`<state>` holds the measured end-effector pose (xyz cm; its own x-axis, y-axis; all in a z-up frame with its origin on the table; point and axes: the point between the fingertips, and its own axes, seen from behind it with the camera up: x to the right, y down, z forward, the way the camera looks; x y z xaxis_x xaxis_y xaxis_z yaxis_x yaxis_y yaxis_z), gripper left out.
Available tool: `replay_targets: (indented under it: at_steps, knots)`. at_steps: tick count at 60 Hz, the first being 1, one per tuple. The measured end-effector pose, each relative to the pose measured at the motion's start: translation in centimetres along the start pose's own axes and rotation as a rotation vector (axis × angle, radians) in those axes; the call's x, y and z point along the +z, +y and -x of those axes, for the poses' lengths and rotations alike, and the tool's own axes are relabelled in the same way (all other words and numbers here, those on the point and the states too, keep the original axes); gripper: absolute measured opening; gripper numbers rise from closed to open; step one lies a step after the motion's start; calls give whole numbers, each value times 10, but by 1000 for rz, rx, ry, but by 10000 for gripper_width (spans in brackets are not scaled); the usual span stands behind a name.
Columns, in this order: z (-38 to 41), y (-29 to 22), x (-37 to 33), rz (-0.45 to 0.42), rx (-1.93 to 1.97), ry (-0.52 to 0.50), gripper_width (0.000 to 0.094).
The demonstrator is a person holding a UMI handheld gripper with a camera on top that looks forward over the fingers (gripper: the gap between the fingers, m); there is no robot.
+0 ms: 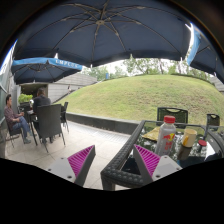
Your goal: Pour water
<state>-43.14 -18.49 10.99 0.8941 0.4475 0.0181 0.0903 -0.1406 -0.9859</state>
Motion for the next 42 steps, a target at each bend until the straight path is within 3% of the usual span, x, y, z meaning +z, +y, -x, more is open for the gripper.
replay_targets:
  at_steps: [16, 42]
  knots:
    - [-30, 2, 0, -19, 2, 42, 812]
    - [-174, -9, 3, -53, 48, 252, 816]
